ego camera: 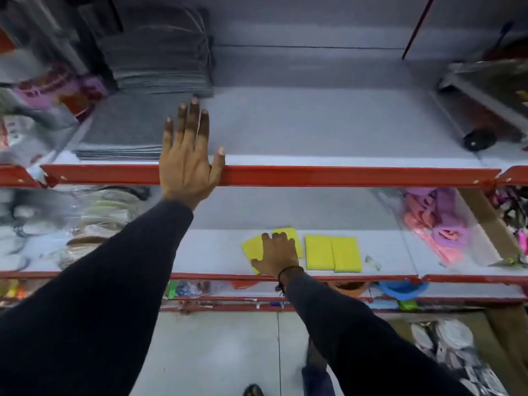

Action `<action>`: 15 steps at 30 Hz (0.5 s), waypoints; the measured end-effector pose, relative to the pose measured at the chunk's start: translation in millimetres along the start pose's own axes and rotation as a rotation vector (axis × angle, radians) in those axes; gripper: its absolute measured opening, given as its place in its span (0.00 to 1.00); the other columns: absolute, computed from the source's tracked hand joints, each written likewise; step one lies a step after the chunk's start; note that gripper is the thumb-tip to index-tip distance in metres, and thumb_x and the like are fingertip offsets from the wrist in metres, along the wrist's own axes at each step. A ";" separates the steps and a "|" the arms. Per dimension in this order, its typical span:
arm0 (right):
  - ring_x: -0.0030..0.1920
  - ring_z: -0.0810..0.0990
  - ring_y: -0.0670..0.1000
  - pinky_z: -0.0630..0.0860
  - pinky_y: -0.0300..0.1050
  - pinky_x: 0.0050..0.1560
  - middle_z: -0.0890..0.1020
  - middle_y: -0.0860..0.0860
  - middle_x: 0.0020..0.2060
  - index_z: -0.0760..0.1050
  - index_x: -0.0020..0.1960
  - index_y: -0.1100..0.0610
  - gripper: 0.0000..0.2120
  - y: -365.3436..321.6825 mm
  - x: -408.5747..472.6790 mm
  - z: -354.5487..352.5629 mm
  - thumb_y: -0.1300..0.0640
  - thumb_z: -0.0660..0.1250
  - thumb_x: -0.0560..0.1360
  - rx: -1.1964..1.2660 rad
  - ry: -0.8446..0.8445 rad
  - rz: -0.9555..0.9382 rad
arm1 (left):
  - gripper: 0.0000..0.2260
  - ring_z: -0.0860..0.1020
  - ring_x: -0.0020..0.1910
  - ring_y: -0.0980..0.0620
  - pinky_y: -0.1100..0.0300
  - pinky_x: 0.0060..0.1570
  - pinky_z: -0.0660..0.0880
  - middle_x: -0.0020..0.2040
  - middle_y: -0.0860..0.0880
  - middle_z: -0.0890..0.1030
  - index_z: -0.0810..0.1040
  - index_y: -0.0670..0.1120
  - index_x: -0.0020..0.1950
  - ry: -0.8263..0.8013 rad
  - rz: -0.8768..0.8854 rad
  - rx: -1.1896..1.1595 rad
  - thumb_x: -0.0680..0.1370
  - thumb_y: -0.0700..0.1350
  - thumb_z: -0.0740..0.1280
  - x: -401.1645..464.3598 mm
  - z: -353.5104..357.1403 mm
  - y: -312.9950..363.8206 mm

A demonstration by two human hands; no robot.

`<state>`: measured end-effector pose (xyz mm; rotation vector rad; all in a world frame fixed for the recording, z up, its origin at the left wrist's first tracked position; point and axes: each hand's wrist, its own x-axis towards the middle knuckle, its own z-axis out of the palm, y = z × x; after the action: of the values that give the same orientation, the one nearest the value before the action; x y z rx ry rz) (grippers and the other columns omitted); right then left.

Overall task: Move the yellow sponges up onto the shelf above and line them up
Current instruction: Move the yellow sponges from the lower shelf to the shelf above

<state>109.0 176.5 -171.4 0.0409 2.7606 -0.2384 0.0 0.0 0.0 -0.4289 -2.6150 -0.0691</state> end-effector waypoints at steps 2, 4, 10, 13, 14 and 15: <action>0.68 0.71 0.63 0.68 0.59 0.66 0.75 0.60 0.67 0.67 0.72 0.58 0.34 -0.7 6.1 8.5 0.39 0.70 0.74 -0.051 -0.022 0.030 | 0.34 0.52 0.86 0.38 0.40 0.85 0.50 0.87 0.39 0.54 0.53 0.42 0.87 0.037 -0.002 -0.008 0.84 0.59 0.44 1.6 4.0 -2.2; 0.67 0.72 0.62 0.68 0.59 0.65 0.76 0.59 0.65 0.67 0.72 0.57 0.34 0.3 7.2 21.4 0.39 0.70 0.73 -0.082 -0.005 0.042 | 0.34 0.54 0.86 0.38 0.40 0.84 0.53 0.86 0.39 0.57 0.57 0.41 0.86 0.087 0.022 0.021 0.85 0.59 0.42 -1.0 9.6 -2.3; 0.59 0.75 0.62 0.69 0.59 0.58 0.78 0.58 0.59 0.67 0.69 0.57 0.34 -6.7 1.4 29.4 0.42 0.70 0.68 -0.011 0.177 0.062 | 0.34 0.53 0.86 0.39 0.41 0.85 0.52 0.87 0.41 0.55 0.55 0.42 0.86 0.086 0.027 0.030 0.84 0.59 0.44 -0.6 10.0 -1.1; 0.50 0.77 0.62 0.73 0.56 0.49 0.78 0.57 0.52 0.72 0.62 0.56 0.31 -14.2 -19.1 12.5 0.42 0.68 0.63 0.115 0.388 -0.017 | 0.33 0.53 0.86 0.39 0.42 0.85 0.51 0.87 0.41 0.56 0.57 0.41 0.86 0.081 0.022 0.034 0.84 0.57 0.48 -1.4 9.3 -2.3; 0.49 0.77 0.61 0.74 0.55 0.47 0.78 0.56 0.52 0.72 0.61 0.56 0.31 -15.3 -31.3 2.6 0.43 0.68 0.62 0.184 0.479 -0.073 | 0.33 0.53 0.86 0.39 0.42 0.85 0.50 0.87 0.41 0.56 0.57 0.41 0.86 0.078 0.025 0.028 0.84 0.57 0.48 -1.8 7.7 -0.2; 0.50 0.77 0.60 0.75 0.55 0.47 0.77 0.55 0.53 0.72 0.61 0.56 0.31 -20.4 -42.0 -8.6 0.44 0.69 0.62 0.271 0.559 -0.146 | 0.33 0.52 0.86 0.39 0.42 0.85 0.50 0.87 0.41 0.55 0.56 0.41 0.86 0.073 0.025 0.029 0.84 0.57 0.48 -1.6 7.7 -1.4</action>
<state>143.8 158.0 -145.0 -0.0294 3.2631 -0.7404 -2.6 -0.9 -7.5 -0.4410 -2.5352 -0.0376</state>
